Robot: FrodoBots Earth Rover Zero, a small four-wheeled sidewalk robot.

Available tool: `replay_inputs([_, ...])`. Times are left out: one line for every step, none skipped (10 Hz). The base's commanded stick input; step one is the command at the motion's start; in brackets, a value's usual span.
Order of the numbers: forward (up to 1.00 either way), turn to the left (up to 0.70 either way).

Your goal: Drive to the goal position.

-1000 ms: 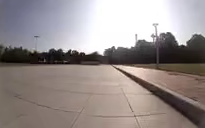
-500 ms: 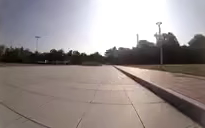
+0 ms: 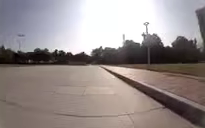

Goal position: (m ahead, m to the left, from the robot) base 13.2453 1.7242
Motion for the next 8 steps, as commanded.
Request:
replay_inputs([0.7,0.01])
replay_inputs([0.7,0.01])
replay_inputs([0.7,0.01])
replay_inputs([0.7,0.01])
replay_inputs([0.7,0.01])
replay_inputs([0.7,0.01])
replay_inputs([0.7,0.01])
replay_inputs([0.7,0.01])
